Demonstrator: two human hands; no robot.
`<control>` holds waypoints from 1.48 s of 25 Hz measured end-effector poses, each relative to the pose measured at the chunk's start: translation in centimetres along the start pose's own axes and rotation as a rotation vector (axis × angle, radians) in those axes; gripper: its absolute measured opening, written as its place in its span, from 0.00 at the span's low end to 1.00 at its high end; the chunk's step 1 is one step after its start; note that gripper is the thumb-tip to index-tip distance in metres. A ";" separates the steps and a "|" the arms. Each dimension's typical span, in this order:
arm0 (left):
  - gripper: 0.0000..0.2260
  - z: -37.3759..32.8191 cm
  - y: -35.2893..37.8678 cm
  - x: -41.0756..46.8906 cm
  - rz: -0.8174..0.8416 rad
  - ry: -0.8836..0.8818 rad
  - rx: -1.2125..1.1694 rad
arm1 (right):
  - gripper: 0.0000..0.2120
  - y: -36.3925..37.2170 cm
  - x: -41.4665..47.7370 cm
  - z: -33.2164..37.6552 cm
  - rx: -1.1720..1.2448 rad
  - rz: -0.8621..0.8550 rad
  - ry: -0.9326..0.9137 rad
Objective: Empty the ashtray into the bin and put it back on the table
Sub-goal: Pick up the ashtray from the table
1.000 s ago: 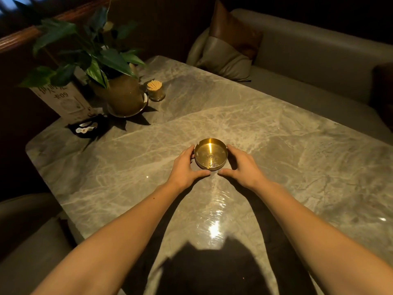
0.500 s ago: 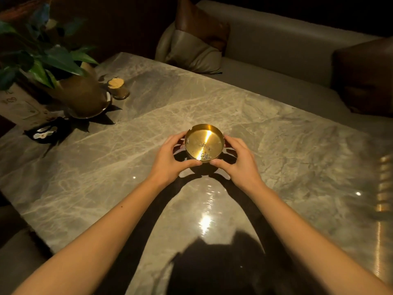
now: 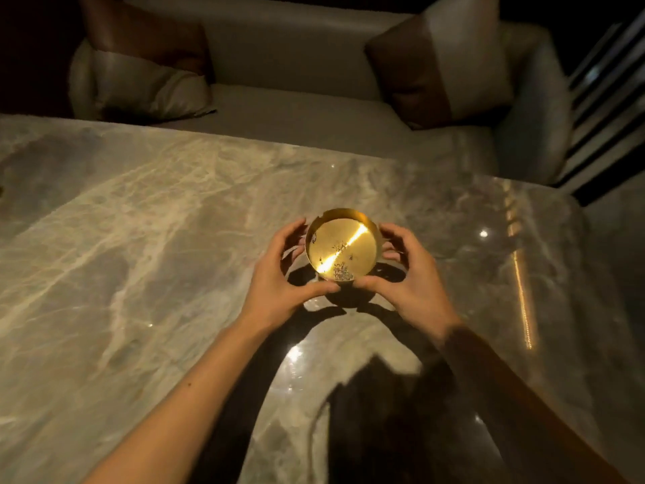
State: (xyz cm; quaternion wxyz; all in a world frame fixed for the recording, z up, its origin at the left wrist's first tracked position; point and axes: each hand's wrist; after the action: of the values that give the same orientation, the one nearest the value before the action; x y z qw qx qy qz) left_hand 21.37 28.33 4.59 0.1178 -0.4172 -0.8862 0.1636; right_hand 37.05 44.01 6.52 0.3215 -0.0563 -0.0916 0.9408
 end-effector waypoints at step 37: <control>0.44 -14.8 40.9 1.9 0.331 -0.046 -0.299 | 0.42 -41.0 -12.6 -10.5 0.024 -0.084 0.037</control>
State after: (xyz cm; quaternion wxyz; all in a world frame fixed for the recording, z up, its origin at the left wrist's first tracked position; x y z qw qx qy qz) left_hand 53.95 57.12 2.45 0.0060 -0.5660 -0.8224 0.0571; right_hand 73.04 69.55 5.42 0.3628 -0.0659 -0.0766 0.9264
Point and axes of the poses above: each hand's wrist, its own x-axis towards the middle knuckle, its own y-axis out of the palm, z = x × y, and after that the axes turned 8 degrees about x, right-handed
